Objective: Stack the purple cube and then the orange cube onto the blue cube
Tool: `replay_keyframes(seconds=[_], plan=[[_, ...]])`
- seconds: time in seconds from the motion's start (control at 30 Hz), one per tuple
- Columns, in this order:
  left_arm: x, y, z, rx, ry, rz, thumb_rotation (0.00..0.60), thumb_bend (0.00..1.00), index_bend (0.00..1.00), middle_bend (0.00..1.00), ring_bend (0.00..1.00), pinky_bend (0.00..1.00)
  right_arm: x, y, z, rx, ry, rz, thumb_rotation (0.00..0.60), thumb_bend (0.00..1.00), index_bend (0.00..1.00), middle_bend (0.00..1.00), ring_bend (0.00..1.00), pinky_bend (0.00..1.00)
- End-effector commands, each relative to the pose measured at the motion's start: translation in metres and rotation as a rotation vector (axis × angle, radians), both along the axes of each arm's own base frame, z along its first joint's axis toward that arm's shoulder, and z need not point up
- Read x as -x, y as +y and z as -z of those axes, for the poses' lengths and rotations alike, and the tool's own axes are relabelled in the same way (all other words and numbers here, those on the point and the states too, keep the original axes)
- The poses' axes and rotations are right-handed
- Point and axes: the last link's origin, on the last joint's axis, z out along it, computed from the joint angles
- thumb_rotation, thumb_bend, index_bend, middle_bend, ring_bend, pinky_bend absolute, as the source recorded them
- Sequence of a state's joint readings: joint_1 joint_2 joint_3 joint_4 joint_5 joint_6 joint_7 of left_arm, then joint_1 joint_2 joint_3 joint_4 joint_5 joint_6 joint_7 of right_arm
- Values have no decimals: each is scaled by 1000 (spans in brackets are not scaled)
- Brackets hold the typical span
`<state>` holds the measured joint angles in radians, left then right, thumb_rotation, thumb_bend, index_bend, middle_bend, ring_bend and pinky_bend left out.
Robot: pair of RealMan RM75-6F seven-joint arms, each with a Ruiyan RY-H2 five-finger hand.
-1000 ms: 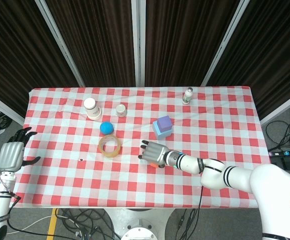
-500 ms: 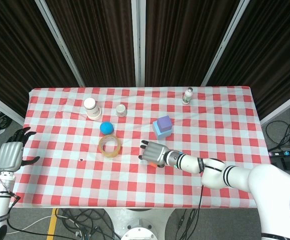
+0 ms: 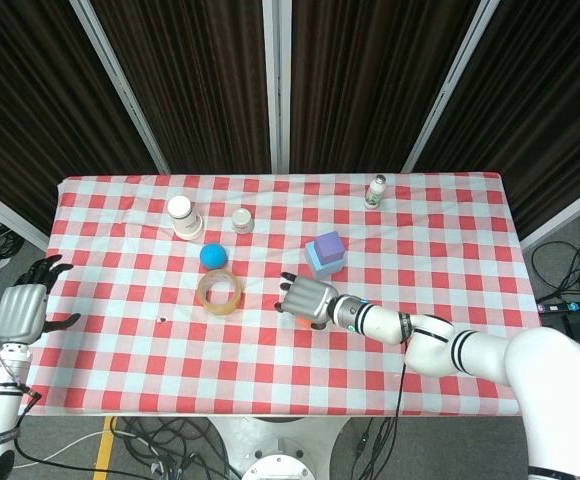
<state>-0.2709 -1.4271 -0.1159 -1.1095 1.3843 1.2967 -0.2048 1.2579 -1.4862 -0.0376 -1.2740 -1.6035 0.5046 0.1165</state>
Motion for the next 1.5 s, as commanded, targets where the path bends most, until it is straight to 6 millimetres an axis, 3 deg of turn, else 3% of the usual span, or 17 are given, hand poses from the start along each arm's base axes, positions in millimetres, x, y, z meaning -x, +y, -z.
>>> replay_keyframes(seconds=[0.03,0.33,0.53,0.63,0.83,1.03,1.5], plan=[[0,0,0,1,-1,1,600,111,289,244,163,290,-13,-5,-14,19,-59,31,600,181,277,498,151,0],[-2,0,1,5,-14,4,600,111,289,244,162,290,-78,-34,-73,102,-157,102,600,179,279,508,163,0],[-3,0,1,6,-25,9,600,111,289,244,162,290,-117,-57,-103,141,-92,162,600,180,286,518,174,0],[-4,0,0,5,-30,11,600,111,289,244,162,290,-126,-70,-115,188,-38,163,600,183,293,518,174,0],[-5,0,0,6,-35,15,600,111,289,244,162,290,-117,-88,-127,257,28,243,600,183,295,517,174,0],[-4,0,2,13,-33,13,600,111,289,244,163,290,-87,-99,-130,308,100,370,600,185,297,517,174,0],[-4,0,3,18,-25,14,600,112,289,245,163,290,-63,-103,-123,335,121,497,600,185,306,517,174,0]])
